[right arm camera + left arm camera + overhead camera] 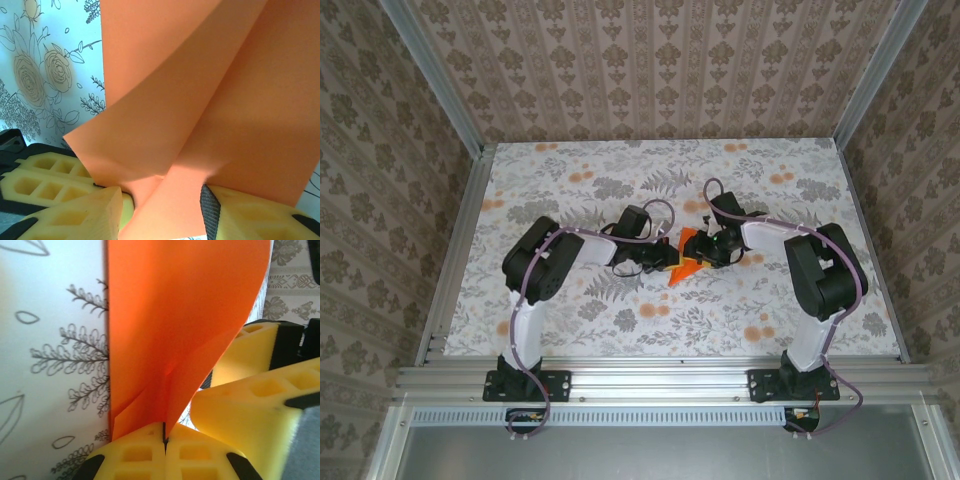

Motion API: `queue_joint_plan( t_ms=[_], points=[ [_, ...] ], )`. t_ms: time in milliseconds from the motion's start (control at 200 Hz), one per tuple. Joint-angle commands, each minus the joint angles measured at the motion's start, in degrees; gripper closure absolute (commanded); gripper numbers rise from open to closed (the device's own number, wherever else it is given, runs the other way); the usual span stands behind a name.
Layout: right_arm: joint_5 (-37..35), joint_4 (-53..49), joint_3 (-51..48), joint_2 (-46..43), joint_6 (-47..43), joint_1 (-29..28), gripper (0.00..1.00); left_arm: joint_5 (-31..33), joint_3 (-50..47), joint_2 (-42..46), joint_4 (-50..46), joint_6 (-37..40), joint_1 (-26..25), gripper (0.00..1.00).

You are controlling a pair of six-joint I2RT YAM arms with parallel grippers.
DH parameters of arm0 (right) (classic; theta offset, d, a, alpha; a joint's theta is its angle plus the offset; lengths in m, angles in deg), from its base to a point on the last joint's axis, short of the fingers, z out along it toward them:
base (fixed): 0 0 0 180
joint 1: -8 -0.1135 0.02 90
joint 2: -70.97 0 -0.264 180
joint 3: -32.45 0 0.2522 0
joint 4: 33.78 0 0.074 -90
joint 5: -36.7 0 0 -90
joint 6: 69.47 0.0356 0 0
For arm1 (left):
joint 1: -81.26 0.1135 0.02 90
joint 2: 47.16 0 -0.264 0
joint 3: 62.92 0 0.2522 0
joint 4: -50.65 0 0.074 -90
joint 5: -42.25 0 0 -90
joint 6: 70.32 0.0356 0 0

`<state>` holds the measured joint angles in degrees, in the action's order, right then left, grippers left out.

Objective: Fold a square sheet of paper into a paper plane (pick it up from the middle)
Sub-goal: Fourth fold the wing at the center of the table.

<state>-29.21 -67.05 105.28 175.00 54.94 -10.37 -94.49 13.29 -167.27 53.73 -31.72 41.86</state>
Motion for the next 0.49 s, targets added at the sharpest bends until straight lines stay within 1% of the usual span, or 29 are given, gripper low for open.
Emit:
queue_joint_plan(
  t_ms=[0,250,370,490],
  points=[
    [-2.8,-2.9,1.0,2.4,-0.2,-0.2,0.52,-2.0,1.6,-1.1,0.4,-1.0,0.0,0.99],
    [-7.7,-6.9,0.9,5.3,3.0,-0.1,0.51,-2.5,1.1,-0.6,1.8,-0.9,0.5,0.94],
    [-8.5,-7.6,0.9,6.4,4.9,-0.1,0.51,-2.5,0.9,0.1,1.8,-0.3,0.6,0.89],
    [-9.2,-7.8,0.6,6.9,6.2,-0.2,0.5,-2.7,-0.1,1.6,3.1,-0.3,0.7,0.82]
  ],
)
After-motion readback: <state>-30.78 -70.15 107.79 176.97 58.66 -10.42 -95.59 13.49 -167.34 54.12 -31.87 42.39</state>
